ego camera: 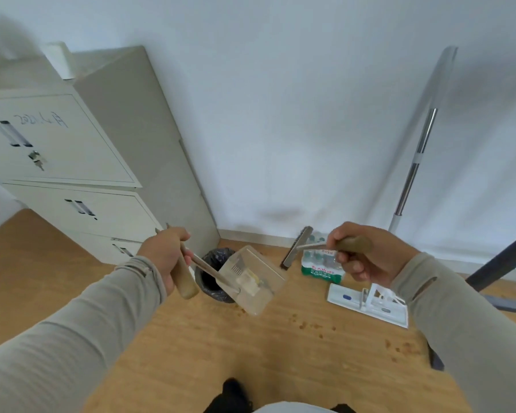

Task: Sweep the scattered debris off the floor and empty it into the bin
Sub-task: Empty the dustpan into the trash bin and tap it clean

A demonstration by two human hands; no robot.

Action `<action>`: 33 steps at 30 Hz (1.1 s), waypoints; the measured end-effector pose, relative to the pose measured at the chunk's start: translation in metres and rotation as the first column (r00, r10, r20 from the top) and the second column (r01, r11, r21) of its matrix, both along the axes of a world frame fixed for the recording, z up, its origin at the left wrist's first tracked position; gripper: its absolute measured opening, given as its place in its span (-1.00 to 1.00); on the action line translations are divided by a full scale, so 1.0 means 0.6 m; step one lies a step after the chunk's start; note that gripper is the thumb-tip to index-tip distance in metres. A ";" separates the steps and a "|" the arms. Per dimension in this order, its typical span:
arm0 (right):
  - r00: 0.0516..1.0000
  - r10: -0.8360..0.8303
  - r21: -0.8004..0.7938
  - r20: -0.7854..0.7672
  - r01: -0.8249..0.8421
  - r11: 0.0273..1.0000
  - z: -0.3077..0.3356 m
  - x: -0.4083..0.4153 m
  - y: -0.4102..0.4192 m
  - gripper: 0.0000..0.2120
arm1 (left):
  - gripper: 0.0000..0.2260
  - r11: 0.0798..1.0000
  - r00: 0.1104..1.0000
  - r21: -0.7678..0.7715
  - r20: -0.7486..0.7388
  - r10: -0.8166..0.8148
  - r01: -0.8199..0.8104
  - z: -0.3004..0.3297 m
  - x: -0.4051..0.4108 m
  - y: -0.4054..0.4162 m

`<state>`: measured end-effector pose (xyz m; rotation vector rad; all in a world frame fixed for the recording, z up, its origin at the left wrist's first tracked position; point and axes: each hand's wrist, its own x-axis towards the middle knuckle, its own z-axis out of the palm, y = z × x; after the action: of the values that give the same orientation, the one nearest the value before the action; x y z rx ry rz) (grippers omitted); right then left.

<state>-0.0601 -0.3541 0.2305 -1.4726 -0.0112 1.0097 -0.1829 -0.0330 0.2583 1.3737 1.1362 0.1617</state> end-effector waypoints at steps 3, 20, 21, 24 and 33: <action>0.999 0.018 -0.084 0.045 -0.014 0.996 -0.012 0.015 0.026 -0.89 | -0.91 1.000 1.000 -0.031 -0.018 0.003 -0.004 -0.042 0.027 -0.016; 0.967 -0.250 -0.048 -0.052 0.248 0.968 -0.104 0.132 0.223 -0.69 | -0.27 0.907 0.978 -0.416 -0.208 -0.029 -0.062 -0.298 0.156 0.051; 0.973 -0.232 -0.083 0.000 0.232 0.969 -0.109 0.137 0.238 -0.68 | -0.39 0.887 0.981 -0.457 -0.192 -0.027 -0.065 -0.307 0.158 0.061; 0.962 -0.206 -0.225 0.179 0.244 0.943 -0.126 0.148 0.283 -0.78 | -0.65 0.847 0.980 -0.527 -0.196 -0.041 -0.069 -0.350 0.170 0.089; 0.948 0.011 -0.468 0.318 0.147 0.871 -0.186 0.181 0.348 -0.89 | -0.61 0.777 0.967 -0.626 -0.235 -0.101 -0.071 -0.449 0.226 0.084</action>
<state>0.0488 -0.1452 0.1189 -2.0748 0.0744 0.7367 -0.0474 0.0173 -0.0112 0.8027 1.2414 -0.4014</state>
